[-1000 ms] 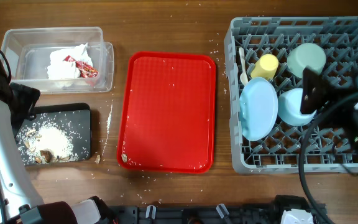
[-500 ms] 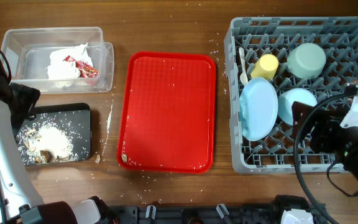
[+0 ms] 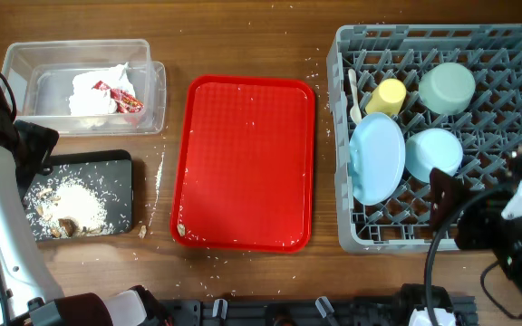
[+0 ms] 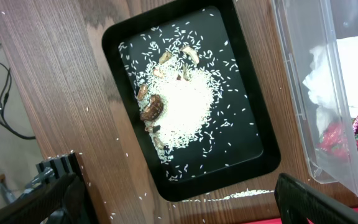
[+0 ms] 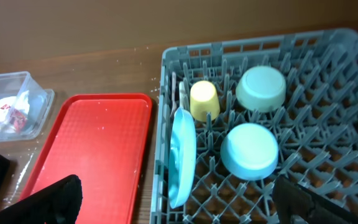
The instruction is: Sort waste into correct bins and load items into the dishwasher rack
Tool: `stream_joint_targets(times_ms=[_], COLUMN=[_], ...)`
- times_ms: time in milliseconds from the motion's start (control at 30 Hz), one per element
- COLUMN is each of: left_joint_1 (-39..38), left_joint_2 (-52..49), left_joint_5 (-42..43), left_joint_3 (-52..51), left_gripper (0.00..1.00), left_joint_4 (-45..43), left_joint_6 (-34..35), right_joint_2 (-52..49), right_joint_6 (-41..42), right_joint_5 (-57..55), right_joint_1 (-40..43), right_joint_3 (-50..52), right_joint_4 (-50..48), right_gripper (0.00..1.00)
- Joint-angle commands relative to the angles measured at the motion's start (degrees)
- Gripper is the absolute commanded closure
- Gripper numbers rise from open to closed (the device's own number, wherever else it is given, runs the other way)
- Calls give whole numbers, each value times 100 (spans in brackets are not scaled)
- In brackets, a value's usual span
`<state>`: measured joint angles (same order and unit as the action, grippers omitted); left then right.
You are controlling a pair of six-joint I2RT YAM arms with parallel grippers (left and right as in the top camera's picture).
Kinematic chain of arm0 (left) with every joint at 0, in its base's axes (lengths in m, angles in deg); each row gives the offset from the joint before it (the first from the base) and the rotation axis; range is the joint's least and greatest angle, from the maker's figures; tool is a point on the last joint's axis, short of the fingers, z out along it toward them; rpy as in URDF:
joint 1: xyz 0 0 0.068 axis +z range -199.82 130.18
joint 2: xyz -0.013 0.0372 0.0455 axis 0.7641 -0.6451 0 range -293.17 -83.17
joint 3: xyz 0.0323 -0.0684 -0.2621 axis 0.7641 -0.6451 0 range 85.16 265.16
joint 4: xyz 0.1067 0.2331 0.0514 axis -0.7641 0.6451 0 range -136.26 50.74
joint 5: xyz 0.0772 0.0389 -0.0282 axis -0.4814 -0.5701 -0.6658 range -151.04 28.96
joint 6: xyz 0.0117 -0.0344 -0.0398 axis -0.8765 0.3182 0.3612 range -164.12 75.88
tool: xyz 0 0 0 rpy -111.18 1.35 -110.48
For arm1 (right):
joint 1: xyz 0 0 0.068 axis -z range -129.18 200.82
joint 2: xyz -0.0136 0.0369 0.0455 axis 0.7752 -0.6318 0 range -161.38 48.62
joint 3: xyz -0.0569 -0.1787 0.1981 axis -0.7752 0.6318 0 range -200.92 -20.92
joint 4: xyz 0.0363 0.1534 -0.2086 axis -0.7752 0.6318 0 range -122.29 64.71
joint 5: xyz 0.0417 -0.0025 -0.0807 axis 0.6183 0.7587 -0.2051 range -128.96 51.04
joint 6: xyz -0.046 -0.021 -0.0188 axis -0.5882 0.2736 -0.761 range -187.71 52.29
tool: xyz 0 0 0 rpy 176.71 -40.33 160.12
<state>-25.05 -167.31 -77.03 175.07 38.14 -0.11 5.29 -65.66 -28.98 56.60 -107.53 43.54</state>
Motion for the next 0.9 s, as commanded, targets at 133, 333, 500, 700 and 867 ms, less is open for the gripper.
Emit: stream_joint_targets(times_ms=[133, 333, 500, 700, 867], left_joint_1=[22, 22, 22, 22, 22], left_joint_2=[2, 2, 2, 2, 2], left_joint_5=[-13, -13, -13, -13, -13], left_joint_3=[9, 9, 9, 9, 9], left_gripper=[0, 0, 0, 0, 0], left_joint_4=[-13, -13, -13, -13, -13], left_joint_6=[-4, -4, -4, -4, -4], right_joint_2=[83, 114, 315, 509, 509], right_joint_6=[-599, -640, -656, -857, -1010], right_joint_5=[-251, -256, -313, -424, -643], right_joint_1=[2, 2, 2, 2, 2], right_joint_3=[-28, -28, -28, -28, -28], right_joint_4=[-13, -37, -195, -203, -201], right_gripper=[0, 0, 0, 0, 0])
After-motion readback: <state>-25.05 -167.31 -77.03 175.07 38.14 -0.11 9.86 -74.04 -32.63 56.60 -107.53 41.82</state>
